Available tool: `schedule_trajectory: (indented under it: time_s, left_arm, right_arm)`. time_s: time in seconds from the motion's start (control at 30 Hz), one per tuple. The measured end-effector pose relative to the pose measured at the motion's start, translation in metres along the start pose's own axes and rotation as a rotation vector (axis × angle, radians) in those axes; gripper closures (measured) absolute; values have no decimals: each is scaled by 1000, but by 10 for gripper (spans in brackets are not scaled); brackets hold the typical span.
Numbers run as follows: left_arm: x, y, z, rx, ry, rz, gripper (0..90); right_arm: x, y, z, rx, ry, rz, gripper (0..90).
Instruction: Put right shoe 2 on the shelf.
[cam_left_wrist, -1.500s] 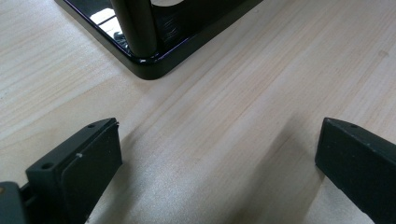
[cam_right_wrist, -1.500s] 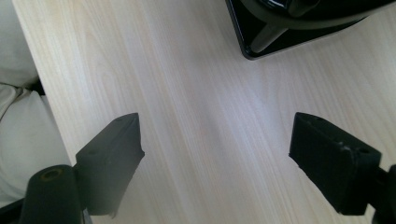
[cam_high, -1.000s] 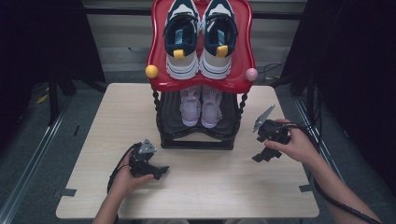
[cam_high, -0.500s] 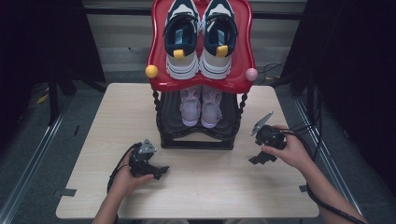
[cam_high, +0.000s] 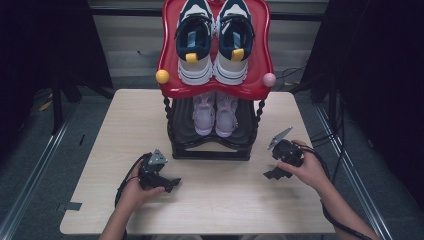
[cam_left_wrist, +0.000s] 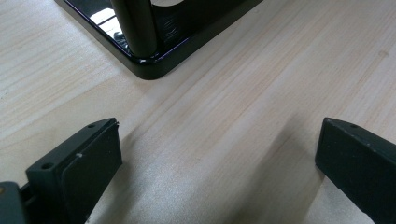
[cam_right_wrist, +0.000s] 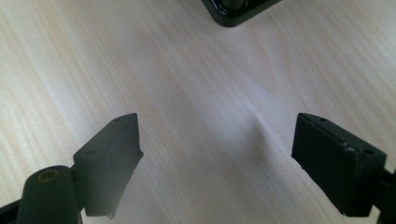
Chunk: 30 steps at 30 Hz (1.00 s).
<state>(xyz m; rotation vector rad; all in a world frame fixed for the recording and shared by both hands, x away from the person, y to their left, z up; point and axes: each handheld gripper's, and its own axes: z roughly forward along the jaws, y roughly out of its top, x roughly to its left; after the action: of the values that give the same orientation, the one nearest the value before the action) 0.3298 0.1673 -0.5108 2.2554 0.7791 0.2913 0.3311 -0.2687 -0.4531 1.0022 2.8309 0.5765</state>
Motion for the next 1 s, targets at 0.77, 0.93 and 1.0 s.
schedule_trajectory:
  time_s: [0.77, 0.93, 1.0]
  left_arm:
    - [0, 0, 0, 0, 0, 0, 1]
    - [0, 0, 0, 0, 0, 1, 1]
    - [0, 0, 0, 0, 0, 0, 1]
  right_arm:
    - [-6, -25, 25, -56, -21, 52, 142]
    - [-9, -29, 25, -69, -32, 47, 137]
    - [-8, -31, 25, -79, -33, 55, 125]
